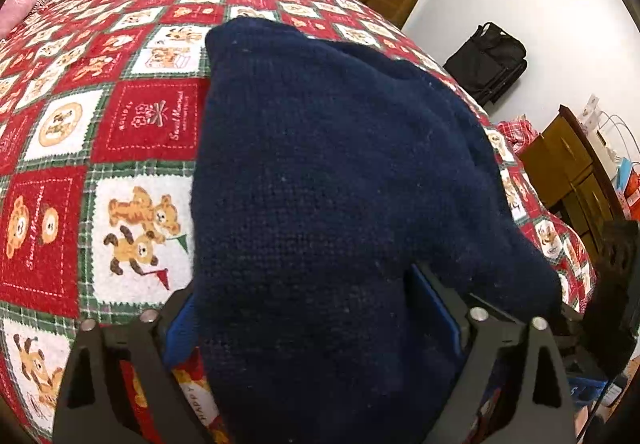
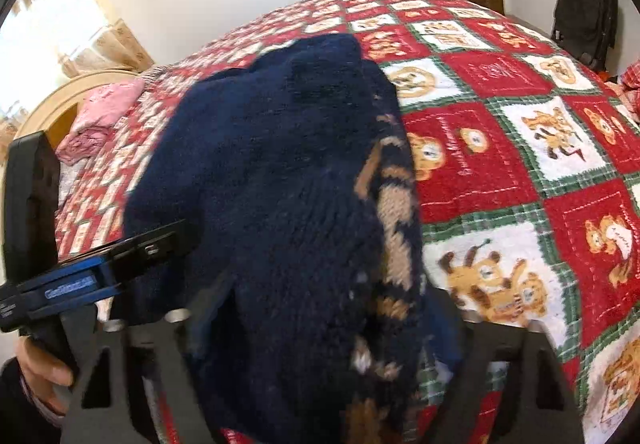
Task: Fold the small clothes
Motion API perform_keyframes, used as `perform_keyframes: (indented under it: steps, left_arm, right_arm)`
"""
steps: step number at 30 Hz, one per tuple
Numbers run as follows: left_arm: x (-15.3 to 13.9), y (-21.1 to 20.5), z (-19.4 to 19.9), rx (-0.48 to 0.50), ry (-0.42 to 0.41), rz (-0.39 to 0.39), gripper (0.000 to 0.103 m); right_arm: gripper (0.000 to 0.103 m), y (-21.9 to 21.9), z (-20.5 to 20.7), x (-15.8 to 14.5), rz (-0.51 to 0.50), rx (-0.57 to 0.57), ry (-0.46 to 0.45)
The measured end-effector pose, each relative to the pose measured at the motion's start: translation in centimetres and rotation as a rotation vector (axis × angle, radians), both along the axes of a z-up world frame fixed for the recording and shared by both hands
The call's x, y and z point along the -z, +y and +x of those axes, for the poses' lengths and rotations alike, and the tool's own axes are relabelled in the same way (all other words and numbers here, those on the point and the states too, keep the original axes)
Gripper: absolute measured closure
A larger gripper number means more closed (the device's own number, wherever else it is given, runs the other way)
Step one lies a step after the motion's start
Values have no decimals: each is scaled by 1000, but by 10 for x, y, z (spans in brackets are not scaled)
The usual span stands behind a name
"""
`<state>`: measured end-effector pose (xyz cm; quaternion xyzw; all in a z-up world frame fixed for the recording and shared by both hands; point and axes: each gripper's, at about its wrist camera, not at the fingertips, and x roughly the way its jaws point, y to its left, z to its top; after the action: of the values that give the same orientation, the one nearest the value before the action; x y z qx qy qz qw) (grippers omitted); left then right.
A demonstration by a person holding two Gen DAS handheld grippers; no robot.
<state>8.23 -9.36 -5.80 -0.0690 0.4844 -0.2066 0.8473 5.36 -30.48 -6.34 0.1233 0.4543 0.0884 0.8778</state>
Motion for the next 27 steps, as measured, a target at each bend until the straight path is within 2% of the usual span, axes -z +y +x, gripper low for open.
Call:
perform_keyframes:
  steps: [3,5,6,9,13,16,18,20,27]
  left_arm:
    - [-4,0,-2,11,-18,9,27]
    - [-8,-1,-4,22,-40,20,42]
    - [-11,-2,-5,31,-52,29,44]
    - [-10,-2,-4,30,-55,27,45]
    - [-7,1,-5,0,-53,5,38]
    - [-8,-1,-5,-11,-55,8,41]
    - [-13,-5,-10,5,-82,33,49]
    - [-18,-5,-14,15,-106,40,56]
    - [-24,1,-17,12,-130,42,58]
  right_arm:
    - [46,10,-1,-2,-18,-11,-8]
    - [47,10,-1,-1,-14,-8,-13]
    - [46,9,-1,0,-4,-6,-13]
    - [43,1,1,3,61,2,-1]
    - [41,-4,4,6,113,23,7]
    - [46,10,0,1,30,28,4]
    - [58,22,-4,-5,-28,10,-12]
    - [62,32,-12,-13,-80,-3,-43]
    - [66,53,-34,-30,-122,-10,-121]
